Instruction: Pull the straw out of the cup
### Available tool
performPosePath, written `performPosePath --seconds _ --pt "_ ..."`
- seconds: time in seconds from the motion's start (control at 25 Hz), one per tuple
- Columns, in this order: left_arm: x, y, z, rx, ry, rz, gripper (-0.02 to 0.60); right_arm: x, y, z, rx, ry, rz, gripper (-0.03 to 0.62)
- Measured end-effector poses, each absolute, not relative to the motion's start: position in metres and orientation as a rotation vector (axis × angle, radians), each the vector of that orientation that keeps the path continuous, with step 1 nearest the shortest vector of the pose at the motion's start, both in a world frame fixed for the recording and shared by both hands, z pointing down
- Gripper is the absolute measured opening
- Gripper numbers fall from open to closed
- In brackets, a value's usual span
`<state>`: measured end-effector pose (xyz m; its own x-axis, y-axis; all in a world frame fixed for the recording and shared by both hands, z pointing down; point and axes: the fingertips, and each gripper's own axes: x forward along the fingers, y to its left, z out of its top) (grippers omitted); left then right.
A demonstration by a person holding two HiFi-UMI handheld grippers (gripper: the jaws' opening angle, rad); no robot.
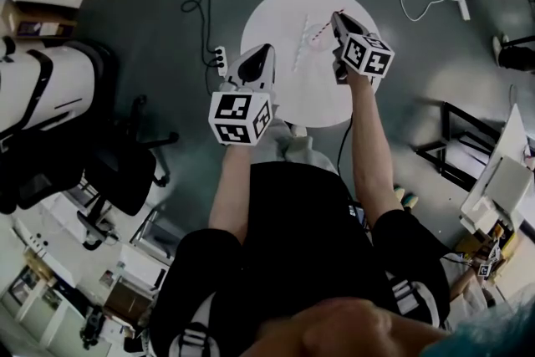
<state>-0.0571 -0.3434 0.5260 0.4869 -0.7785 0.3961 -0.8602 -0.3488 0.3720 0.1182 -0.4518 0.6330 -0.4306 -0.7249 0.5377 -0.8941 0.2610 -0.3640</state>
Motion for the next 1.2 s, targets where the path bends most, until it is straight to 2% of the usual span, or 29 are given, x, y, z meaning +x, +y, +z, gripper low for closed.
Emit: performPosePath --seconds 0.4,1.2 --pt "-0.032 -0.333 0.495 2.289 -1.327 0.155 0.008 0.120 -0.432 0.566 1.452 -2.394 0.790 0.037" --pt "0.015 -0.309 0.398 2.541 -1.304 0.029 0.008 0.124 -0.353 0.375 1.539 -2.678 0.408 0.035"
